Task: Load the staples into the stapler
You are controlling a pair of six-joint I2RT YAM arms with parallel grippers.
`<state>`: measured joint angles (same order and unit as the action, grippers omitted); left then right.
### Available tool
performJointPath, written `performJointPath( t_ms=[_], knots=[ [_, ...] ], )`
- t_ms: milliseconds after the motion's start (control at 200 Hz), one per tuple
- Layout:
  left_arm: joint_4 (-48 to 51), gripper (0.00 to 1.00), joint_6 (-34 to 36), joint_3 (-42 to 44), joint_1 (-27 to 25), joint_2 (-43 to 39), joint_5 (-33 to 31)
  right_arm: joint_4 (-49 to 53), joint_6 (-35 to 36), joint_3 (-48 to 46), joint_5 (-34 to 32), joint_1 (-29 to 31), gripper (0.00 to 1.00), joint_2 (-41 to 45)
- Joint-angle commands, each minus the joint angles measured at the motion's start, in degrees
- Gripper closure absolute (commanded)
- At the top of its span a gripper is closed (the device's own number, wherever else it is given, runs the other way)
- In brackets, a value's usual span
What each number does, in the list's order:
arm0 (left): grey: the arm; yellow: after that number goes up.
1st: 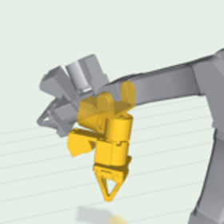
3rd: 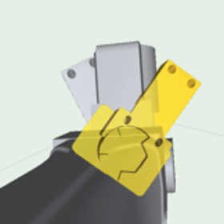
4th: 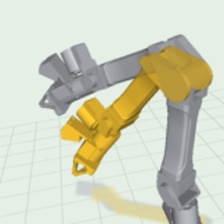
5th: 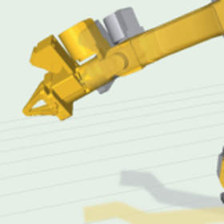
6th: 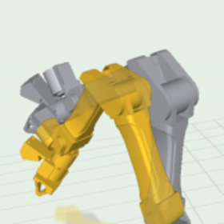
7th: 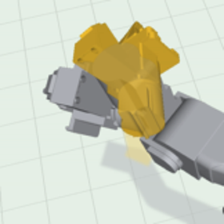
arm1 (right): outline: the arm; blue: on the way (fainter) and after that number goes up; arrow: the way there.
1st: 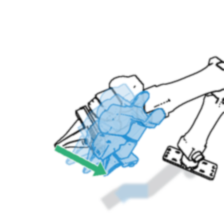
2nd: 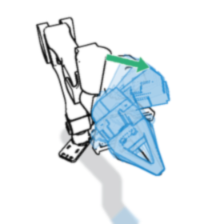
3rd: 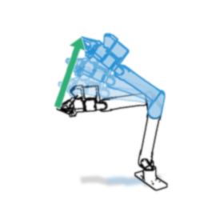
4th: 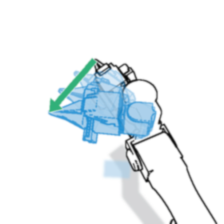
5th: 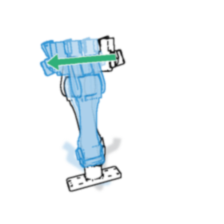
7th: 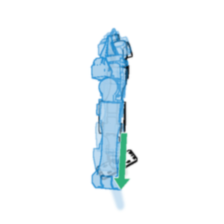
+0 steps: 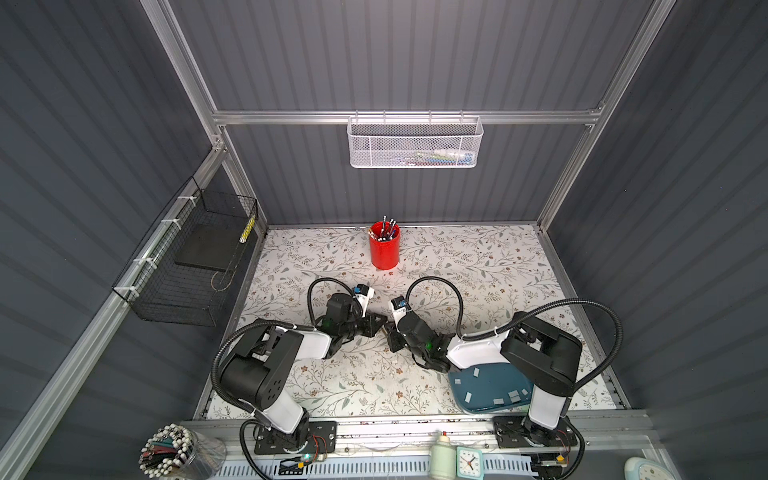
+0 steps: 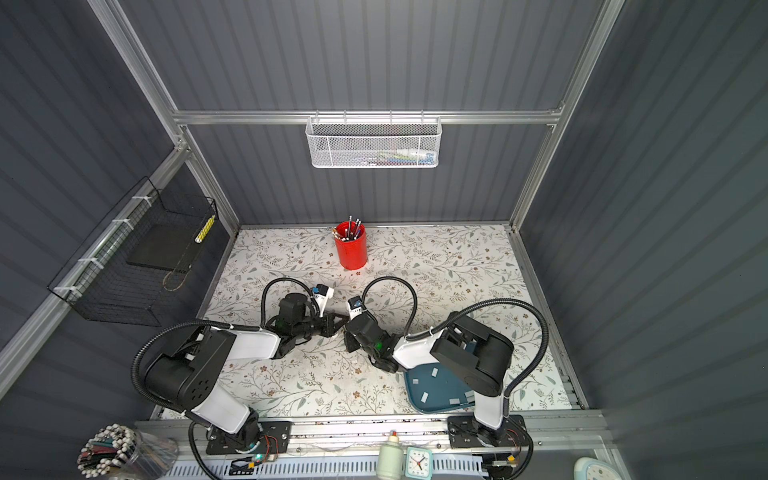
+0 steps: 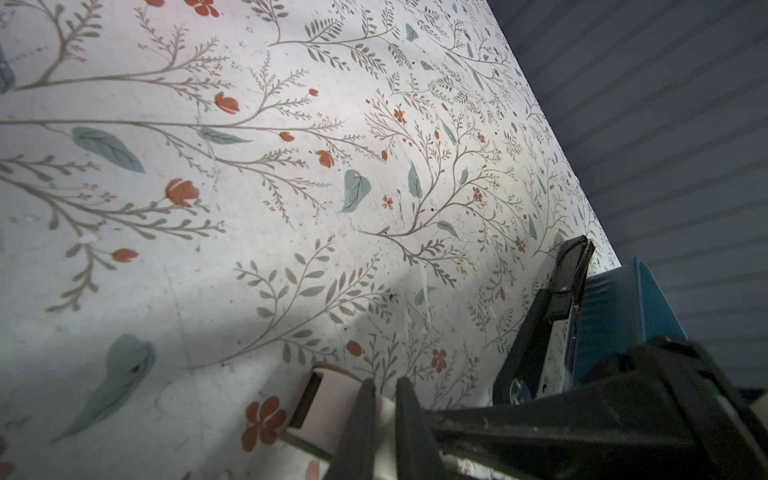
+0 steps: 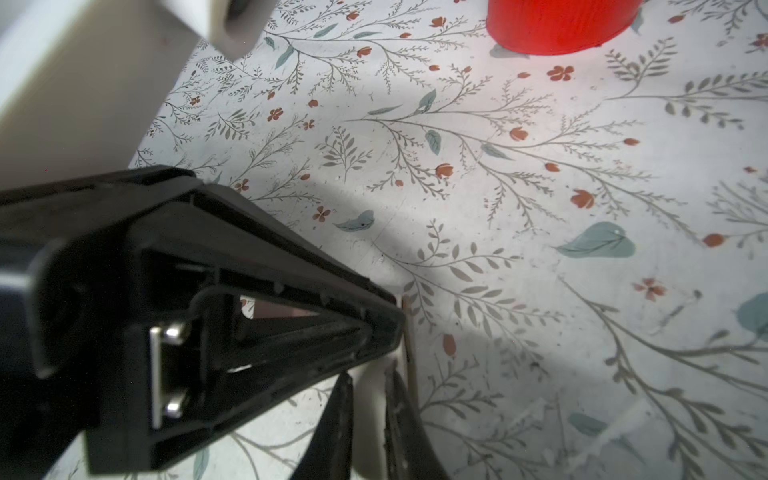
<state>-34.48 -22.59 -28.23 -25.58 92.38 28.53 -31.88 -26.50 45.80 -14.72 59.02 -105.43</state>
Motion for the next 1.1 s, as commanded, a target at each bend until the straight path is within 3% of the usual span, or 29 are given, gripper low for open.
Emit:
performJointPath(
  t_ms=[0, 700, 885, 1096],
  knots=[
    [2.3, 0.86, 1.3, -0.9, -0.5, 1.2, 0.3, 6.8, -1.8, 0.1, -0.4, 0.0, 0.82, -3.1],
    [6.0, 0.85, 3.0, -2.9, -1.5, 1.4, -2.4, 5.8, -6.7, -4.2, -4.2, 2.2, 0.84, -9.9],
    [7.5, 0.82, 2.9, -4.7, -1.5, 1.2, -3.5, 13.8, -5.8, 1.5, -4.5, 0.1, 0.71, -4.8],
    [15.9, 0.64, 5.8, -10.1, -1.5, -2.5, -6.6, 29.5, -5.6, 10.2, -7.6, -3.0, 0.46, 5.9]
  ],
)
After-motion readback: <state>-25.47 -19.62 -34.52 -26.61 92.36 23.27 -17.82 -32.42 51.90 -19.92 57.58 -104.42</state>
